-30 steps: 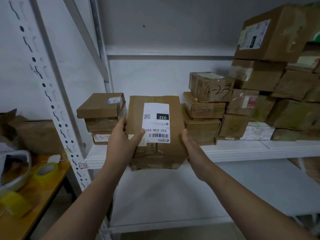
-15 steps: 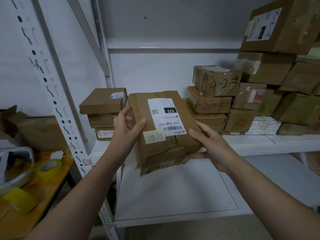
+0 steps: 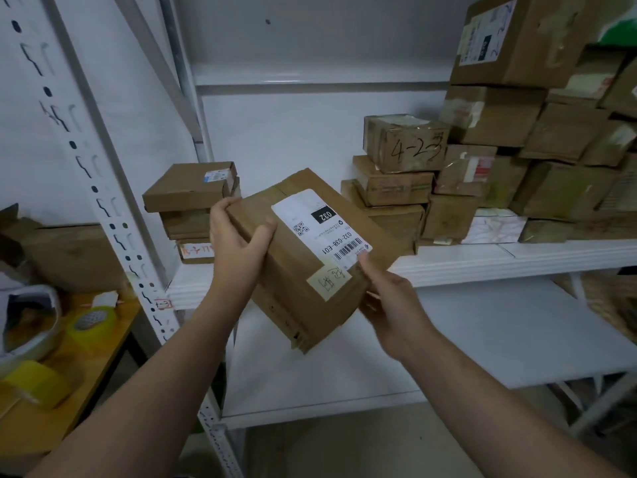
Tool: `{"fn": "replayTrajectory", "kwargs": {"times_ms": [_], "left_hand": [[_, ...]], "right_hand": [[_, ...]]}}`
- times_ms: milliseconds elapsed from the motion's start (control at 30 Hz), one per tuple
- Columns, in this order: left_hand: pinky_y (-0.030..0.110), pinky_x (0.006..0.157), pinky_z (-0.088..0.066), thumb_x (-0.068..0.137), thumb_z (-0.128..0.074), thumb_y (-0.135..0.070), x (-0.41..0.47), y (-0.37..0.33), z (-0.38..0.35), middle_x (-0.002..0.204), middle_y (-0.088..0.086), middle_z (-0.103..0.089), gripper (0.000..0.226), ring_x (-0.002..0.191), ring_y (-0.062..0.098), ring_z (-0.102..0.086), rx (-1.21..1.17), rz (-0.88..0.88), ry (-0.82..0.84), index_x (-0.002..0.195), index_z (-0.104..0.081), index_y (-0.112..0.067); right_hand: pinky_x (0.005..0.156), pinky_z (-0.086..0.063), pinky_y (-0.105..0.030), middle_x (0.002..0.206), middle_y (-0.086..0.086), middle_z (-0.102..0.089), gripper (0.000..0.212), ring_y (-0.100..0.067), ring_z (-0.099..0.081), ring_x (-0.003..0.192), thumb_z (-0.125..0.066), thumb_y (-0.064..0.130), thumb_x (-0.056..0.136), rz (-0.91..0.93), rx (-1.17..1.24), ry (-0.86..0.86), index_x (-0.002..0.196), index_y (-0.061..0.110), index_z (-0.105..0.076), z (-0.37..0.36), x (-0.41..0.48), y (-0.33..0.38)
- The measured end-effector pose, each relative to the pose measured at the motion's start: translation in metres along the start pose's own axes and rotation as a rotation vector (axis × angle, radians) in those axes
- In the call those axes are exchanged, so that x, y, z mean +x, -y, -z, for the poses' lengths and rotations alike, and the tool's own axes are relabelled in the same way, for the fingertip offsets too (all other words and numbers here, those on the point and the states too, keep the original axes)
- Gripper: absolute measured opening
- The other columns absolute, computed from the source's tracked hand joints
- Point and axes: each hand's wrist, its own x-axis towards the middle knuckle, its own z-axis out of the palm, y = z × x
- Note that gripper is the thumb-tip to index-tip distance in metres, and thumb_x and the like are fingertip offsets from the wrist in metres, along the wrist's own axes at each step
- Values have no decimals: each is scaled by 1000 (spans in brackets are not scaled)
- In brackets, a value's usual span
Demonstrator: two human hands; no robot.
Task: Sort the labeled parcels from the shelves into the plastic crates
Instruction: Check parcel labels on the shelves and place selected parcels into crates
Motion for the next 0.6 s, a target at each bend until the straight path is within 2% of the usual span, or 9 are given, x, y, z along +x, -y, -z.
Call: {"fn": "replayTrajectory", "kwargs": {"times_ms": [67, 100, 167, 233, 300, 367, 467, 533, 600], "left_hand": [[14, 82, -48, 86, -66, -35, -21, -4, 0, 114, -13, -48, 48, 101, -12, -51, -31, -25, -78, 122, -35, -33], [7, 73, -45, 90, -64, -31, -30, -6, 0, 108, -19, -46, 43, 93, -18, -50, -24, -22, -116, 123, -36, -29], [7, 69, -42, 93, -60, -32, -47, -9, 4, 103, -21, -45, 36, 92, -12, -49, 4, 3, -191, 120, -38, -27], [12, 70, -41, 94, -57, -32, -60, -11, 12, 101, -17, -45, 30, 92, -4, -48, 29, 12, -246, 116, -38, -24], [11, 69, -43, 95, -56, -30, -69, -10, 20, 100, -16, -45, 28, 93, 0, -49, 66, 7, -251, 113, -37, -22], [7, 67, -43, 94, -58, -28, -75, -9, 25, 107, -13, -47, 33, 99, 8, -50, 103, 24, -197, 119, -37, -22], [17, 76, -47, 89, -65, -30, -75, -1, 31, 131, -4, -40, 65, 110, 16, -49, 200, 76, -71, 142, -27, -27], [37, 92, -51, 82, -73, -33, -70, 6, 36, 144, 1, -33, 88, 123, 23, -46, 242, 116, 39, 149, -15, -32], [52, 106, -40, 75, -79, -36, -65, 7, 38, 153, 3, -22, 107, 137, 26, -32, 309, 120, 113, 151, -5, -36]], "right_hand": [[101, -42, -54, 124, 8, -64, 94, -17, -57, 117, -85, 46, 50, -26, -80, 93, 134, 30, -46, -3, -15, -5], [99, -42, -58, 127, 12, -59, 93, -14, -54, 117, -84, 41, 52, -21, -93, 139, 135, 38, -43, -3, -22, -4], [92, -48, -59, 124, 15, -58, 84, -10, -53, 112, -82, 30, 62, -2, -95, 221, 135, 45, -42, -2, -29, -1], [85, -54, -55, 120, 14, -61, 75, -11, -55, 108, -78, 17, 74, 11, -113, 257, 135, 44, -44, 0, -31, 5], [86, -55, -51, 119, 10, -61, 72, -13, -56, 108, -74, 11, 80, 53, -155, 266, 139, 39, -43, 0, -30, 12], [90, -54, -49, 119, 7, -60, 65, -15, -57, 109, -71, 11, 84, 119, -200, 226, 140, 32, -44, -2, -24, 19], [85, -56, -38, 115, 4, -63, 53, -18, -61, 107, -66, 8, 88, 214, -252, 157, 135, 24, -49, -6, -12, 26], [85, -55, -36, 116, 1, -63, 51, -21, -61, 108, -64, 5, 88, 248, -316, 105, 133, 21, -49, -7, -4, 28], [89, -54, -38, 118, -3, -63, 50, -21, -62, 106, -62, 2, 87, 267, -356, 55, 132, 19, -50, -4, 4, 30]]}}
